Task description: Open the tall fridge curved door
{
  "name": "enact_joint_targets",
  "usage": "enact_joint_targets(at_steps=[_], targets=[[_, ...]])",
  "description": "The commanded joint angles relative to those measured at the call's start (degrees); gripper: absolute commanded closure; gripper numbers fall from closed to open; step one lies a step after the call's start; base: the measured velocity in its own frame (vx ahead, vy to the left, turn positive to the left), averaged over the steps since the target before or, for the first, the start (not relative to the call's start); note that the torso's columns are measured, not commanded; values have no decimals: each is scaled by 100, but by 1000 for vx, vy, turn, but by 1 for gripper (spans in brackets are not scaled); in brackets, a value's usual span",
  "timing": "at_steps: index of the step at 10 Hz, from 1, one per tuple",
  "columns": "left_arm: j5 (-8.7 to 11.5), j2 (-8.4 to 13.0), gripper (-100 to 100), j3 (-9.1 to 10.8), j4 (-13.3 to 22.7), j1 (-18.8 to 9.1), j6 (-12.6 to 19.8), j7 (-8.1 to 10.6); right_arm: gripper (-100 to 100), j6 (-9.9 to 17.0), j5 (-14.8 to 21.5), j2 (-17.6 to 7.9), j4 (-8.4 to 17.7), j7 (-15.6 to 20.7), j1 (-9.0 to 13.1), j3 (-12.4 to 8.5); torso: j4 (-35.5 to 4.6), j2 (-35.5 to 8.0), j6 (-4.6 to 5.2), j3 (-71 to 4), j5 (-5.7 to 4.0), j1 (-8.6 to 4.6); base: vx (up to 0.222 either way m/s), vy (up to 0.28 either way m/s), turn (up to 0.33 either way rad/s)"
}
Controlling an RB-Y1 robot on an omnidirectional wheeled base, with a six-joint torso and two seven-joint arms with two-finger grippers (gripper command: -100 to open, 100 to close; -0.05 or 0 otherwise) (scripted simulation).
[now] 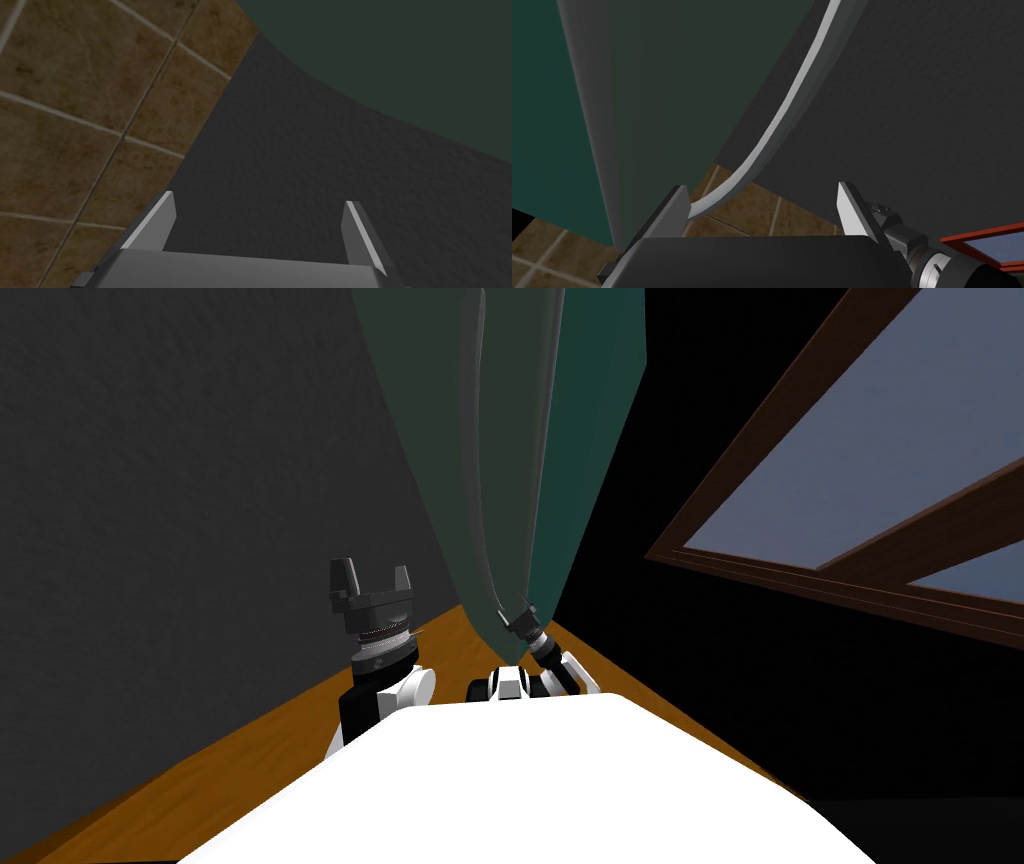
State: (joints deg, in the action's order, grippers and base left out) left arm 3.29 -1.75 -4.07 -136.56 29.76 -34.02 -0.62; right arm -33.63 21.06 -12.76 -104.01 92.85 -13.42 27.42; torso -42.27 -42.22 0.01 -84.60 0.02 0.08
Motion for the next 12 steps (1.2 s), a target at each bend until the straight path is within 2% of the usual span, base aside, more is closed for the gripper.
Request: enact_joint_targets(at_steps=[1, 8, 12], targets=[[0, 0, 0, 0, 0, -1, 0, 0, -100, 43, 81, -47, 207, 442, 83, 102, 0, -4, -2, 1, -1, -4, 66, 61, -134], [0, 0, 0, 0, 0, 0, 0, 0, -100, 101, 230, -176, 540, 1422, 192, 295, -1, -3, 0, 2, -2, -7, 50, 48, -103], [0, 0, 0, 0, 0, -1, 0, 0, -100, 142, 347, -340, 785, 2073, 276, 445, -2, -9, -3, 4, -2, -7, 47, 57, -106]])
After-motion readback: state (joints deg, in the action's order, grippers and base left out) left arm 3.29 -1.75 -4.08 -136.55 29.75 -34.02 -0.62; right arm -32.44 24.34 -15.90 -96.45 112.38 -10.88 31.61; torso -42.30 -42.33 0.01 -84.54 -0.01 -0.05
